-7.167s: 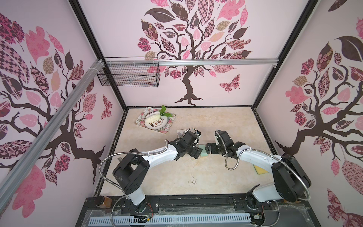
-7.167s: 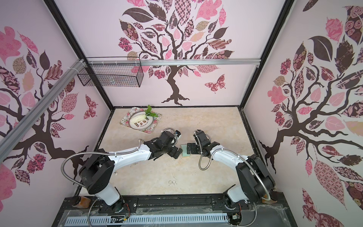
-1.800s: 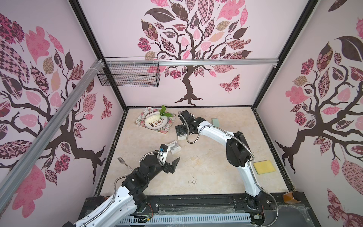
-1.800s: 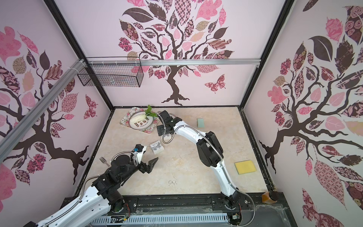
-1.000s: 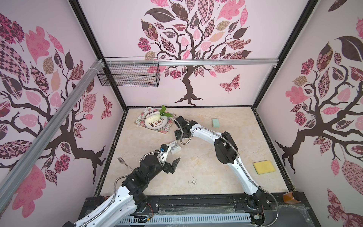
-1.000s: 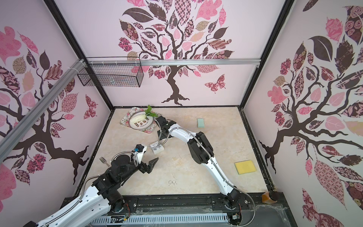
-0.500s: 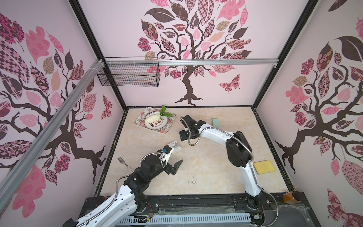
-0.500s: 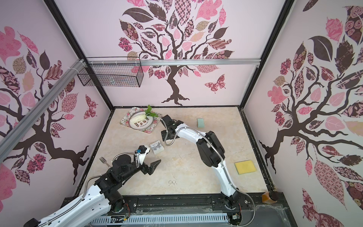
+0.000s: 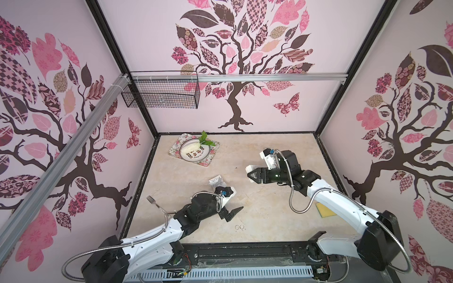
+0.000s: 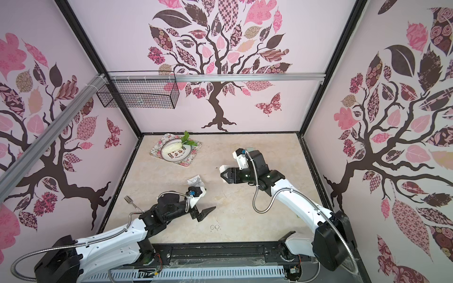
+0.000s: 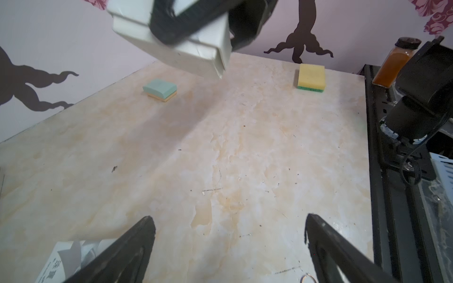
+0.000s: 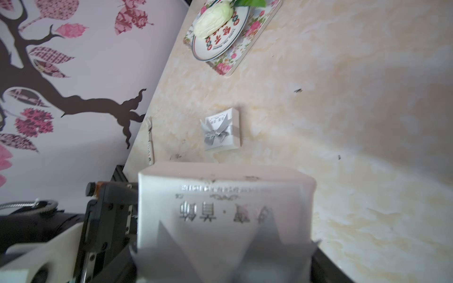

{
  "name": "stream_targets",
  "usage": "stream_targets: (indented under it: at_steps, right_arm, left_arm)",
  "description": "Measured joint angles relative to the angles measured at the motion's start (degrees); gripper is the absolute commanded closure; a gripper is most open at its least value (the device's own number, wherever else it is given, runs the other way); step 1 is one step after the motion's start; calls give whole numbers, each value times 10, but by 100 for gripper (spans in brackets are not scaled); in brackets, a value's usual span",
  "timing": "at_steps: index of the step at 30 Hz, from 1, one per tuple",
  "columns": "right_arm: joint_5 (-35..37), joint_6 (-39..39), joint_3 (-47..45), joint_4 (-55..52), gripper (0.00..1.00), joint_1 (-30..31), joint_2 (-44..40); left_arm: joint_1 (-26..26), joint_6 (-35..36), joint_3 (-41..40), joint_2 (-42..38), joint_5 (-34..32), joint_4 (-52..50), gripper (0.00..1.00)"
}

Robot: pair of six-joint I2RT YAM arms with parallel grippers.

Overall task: Take the rings out of the lift-off lid box
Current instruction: Pick up the jewelry box from the center of the board, then open the lid on the jewelry box.

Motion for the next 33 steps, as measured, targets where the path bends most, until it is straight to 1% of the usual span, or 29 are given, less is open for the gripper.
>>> stream_targets:
  at_steps: [3,6,10,14,18,23,26,33]
  right_arm:
    - [-52,33,-62,47,25,-1,-25]
    - [-95,69,-108,94,25,-1,-38]
    - [-138,111,-144,156,25,-1,-44]
    - [-170,144,-162,211,25,-1,-44]
    - [-188,166,-180,256,24,-1,-44]
    - [-198,177,-194,275,24,-1,-44]
    - [-202,179,-194,283,24,-1,-44]
    - [-205,181,-194,301,24,-1,-38]
  left_arm:
    - [0,4,-4,19,10,61,2]
    - [0,13,-4,29,15,99,2]
    - [-1,22,-4,43,26,127,2]
    - [-1,25,-4,78,37,161,2]
    - [-1,19,-4,128,42,212,3]
    - [-1,1,-2,172,39,265,7]
    - [-1,-5,-2,184,38,285,8]
    - [-1,-14,2,186,39,302,9]
